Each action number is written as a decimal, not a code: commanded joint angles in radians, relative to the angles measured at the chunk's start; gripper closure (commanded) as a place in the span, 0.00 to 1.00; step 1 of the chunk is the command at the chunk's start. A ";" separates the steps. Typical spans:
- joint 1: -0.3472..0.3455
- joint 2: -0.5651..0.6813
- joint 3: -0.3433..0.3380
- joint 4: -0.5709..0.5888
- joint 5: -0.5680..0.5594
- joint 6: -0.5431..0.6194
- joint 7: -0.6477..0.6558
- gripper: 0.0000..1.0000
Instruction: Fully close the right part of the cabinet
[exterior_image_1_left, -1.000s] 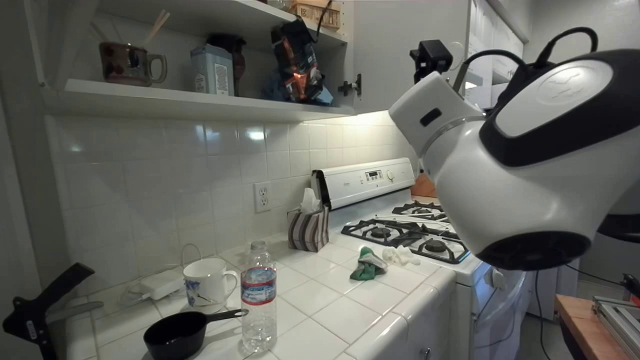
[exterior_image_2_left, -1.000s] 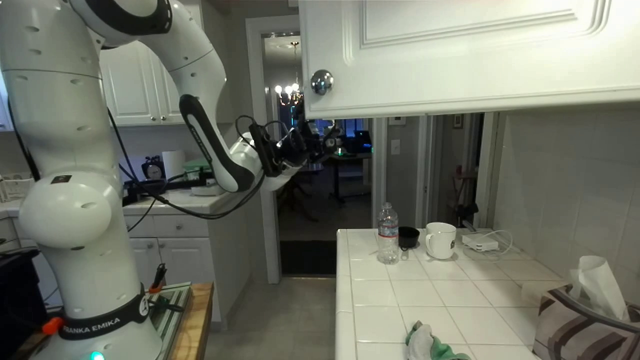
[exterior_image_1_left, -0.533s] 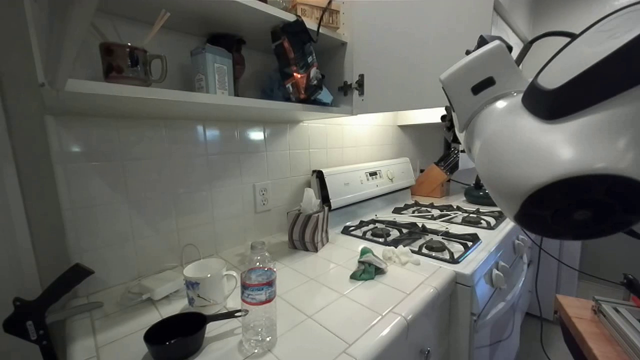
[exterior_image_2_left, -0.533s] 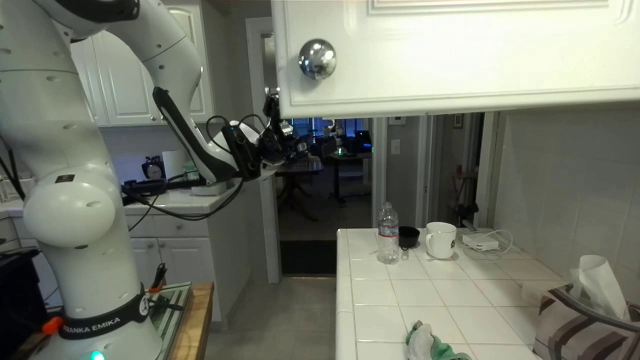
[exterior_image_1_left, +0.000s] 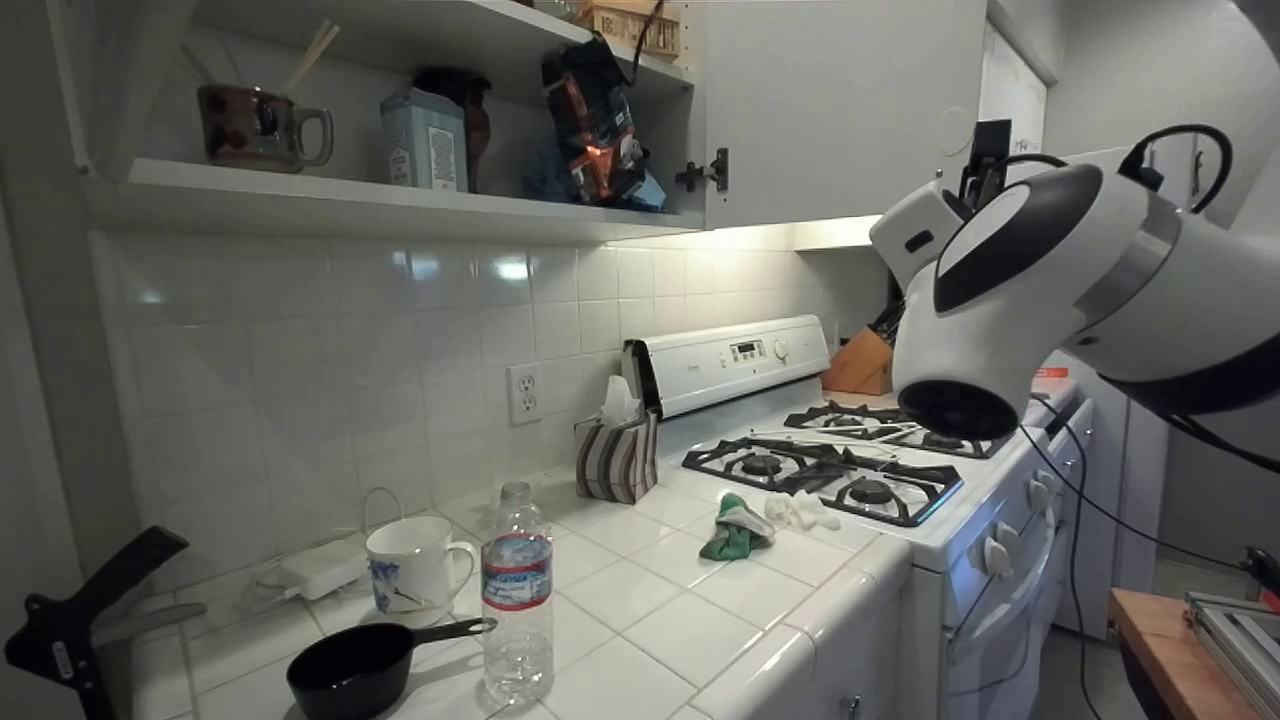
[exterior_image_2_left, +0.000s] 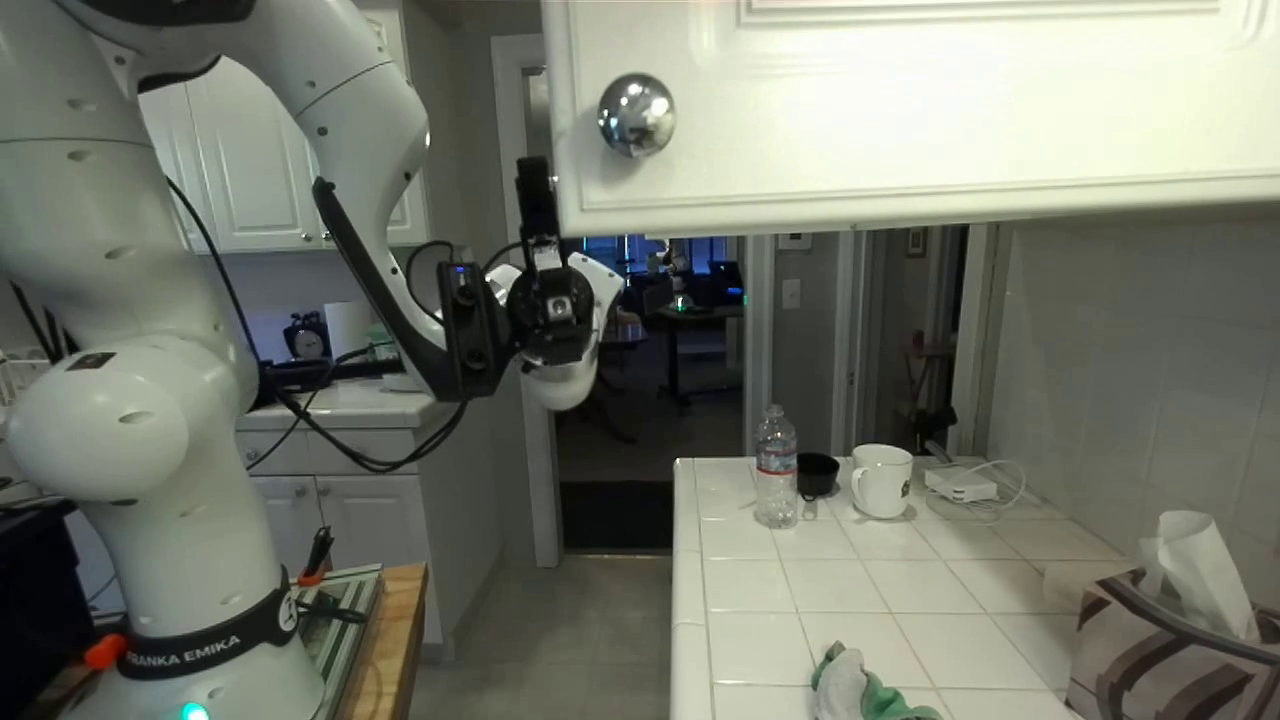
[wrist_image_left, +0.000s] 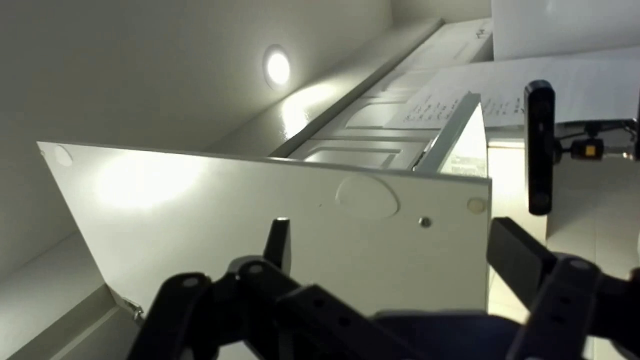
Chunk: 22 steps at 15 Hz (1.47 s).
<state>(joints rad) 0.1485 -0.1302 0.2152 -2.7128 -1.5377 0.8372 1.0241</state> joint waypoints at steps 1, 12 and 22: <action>-0.195 0.024 -0.008 -0.031 -0.152 0.000 -0.081 0.00; -0.454 0.063 0.190 -0.039 -0.353 -0.015 -0.295 0.00; -0.579 -0.001 0.517 -0.038 0.054 -0.022 -0.031 0.00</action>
<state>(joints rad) -0.3753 -0.1073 0.6465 -2.7506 -1.5990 0.8155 0.9111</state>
